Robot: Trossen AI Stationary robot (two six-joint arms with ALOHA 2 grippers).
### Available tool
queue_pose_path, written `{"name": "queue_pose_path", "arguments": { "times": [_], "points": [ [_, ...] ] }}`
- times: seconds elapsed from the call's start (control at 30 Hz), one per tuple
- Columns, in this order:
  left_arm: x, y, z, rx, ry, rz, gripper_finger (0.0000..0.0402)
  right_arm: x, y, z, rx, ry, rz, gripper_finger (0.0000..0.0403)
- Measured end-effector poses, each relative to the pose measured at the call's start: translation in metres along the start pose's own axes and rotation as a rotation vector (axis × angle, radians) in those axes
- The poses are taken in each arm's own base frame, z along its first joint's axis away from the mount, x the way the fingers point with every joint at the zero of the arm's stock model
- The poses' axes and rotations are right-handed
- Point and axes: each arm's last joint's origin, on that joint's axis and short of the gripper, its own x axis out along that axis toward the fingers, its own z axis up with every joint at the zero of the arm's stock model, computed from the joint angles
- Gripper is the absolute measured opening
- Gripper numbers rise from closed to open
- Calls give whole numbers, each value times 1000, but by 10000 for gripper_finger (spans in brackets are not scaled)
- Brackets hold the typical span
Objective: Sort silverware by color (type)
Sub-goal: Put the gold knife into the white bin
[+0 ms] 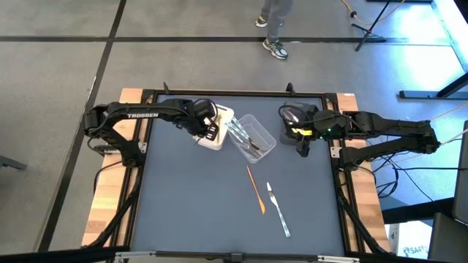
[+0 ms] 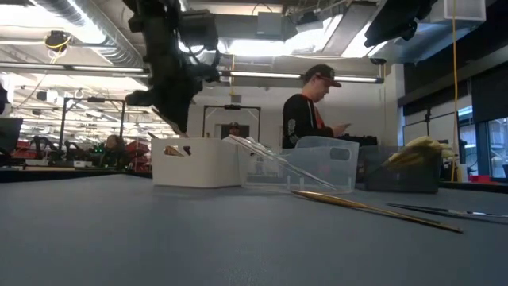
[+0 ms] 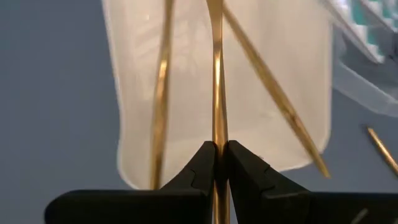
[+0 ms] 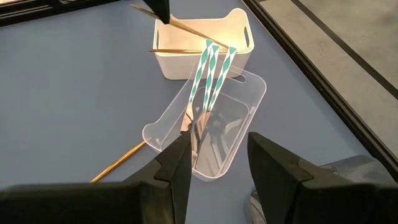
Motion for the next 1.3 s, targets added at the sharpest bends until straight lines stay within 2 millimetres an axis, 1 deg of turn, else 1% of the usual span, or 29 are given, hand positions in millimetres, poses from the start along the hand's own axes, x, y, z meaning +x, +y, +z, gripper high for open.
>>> {"name": "queue_pose_path", "arguments": {
  "times": [0.1,0.27,0.43,0.6,0.73,0.93,1.2,1.3],
  "points": [
    [2,6,6,-27,-11,-2,24,0,0,0,0,0,0,143],
    [5,13,10,-55,-11,13,25,0,0,0,0,0,0,143],
    [14,20,9,-10,-16,15,29,0,0,0,0,-1,0,143],
    [21,26,12,-27,-51,4,35,0,0,0,0,-1,0,143],
    [25,27,16,-38,-91,-23,42,0,0,0,0,-1,0,143],
    [25,23,21,-55,-143,-75,59,0,0,0,0,0,0,143],
    [24,21,20,-42,-130,-94,98,0,0,0,0,0,0,143],
    [24,19,18,-28,-128,-97,106,0,0,0,0,-1,0,143]
  ]
}}
